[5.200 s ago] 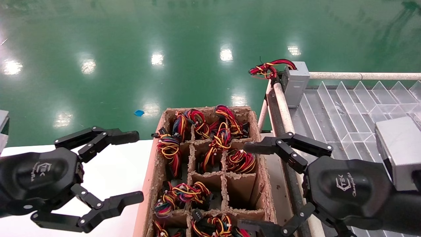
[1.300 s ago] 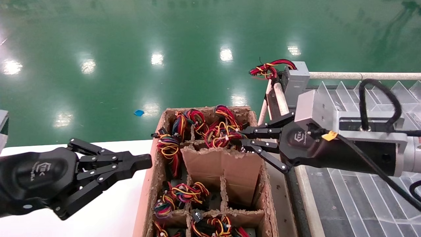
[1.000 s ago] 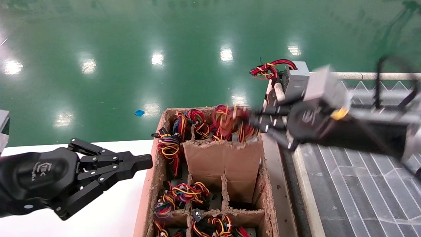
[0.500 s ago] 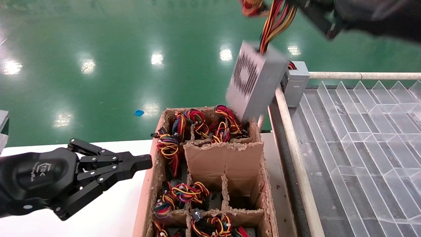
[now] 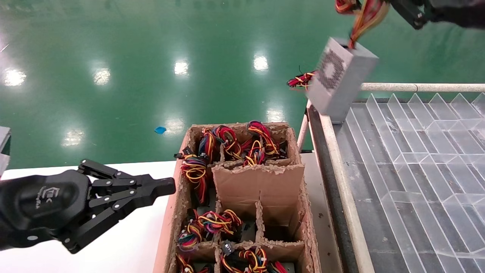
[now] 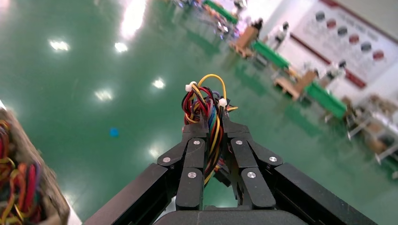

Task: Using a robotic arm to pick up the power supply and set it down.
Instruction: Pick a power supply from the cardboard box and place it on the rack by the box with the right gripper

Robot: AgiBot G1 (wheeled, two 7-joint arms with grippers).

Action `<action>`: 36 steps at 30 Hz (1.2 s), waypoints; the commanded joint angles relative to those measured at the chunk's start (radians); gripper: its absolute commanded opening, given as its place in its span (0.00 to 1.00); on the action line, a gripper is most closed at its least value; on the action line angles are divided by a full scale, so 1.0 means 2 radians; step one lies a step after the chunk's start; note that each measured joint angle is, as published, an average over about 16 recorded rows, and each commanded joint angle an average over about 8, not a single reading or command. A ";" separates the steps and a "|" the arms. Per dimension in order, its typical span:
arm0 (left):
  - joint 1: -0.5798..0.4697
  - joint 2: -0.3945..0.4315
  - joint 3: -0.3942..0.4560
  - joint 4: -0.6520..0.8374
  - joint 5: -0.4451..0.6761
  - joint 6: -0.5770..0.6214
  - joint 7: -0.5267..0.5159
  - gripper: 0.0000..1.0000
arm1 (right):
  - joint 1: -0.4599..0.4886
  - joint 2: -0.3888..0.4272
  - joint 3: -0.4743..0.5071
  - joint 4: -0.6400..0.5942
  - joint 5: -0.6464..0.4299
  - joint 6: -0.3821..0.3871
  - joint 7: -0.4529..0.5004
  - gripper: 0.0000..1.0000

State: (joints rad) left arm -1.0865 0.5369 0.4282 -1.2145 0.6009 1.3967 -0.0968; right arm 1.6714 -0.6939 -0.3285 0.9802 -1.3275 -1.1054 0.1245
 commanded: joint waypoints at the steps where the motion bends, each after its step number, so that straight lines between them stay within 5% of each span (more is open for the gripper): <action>1: 0.000 0.000 0.000 0.000 0.000 0.000 0.000 0.00 | 0.002 0.002 -0.002 -0.019 -0.007 0.001 -0.002 0.00; 20: 0.000 0.000 0.000 0.000 0.000 0.000 0.000 0.00 | 0.011 -0.042 -0.015 -0.189 -0.030 0.029 -0.055 0.00; 36: 0.000 0.000 0.000 0.000 0.000 0.000 0.000 0.00 | 0.030 -0.042 -0.011 -0.239 -0.029 0.029 -0.079 0.00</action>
State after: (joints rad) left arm -1.0865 0.5369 0.4282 -1.2145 0.6009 1.3967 -0.0968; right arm 1.7321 -0.7770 -0.3485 0.5044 -1.3835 -1.0453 -0.0341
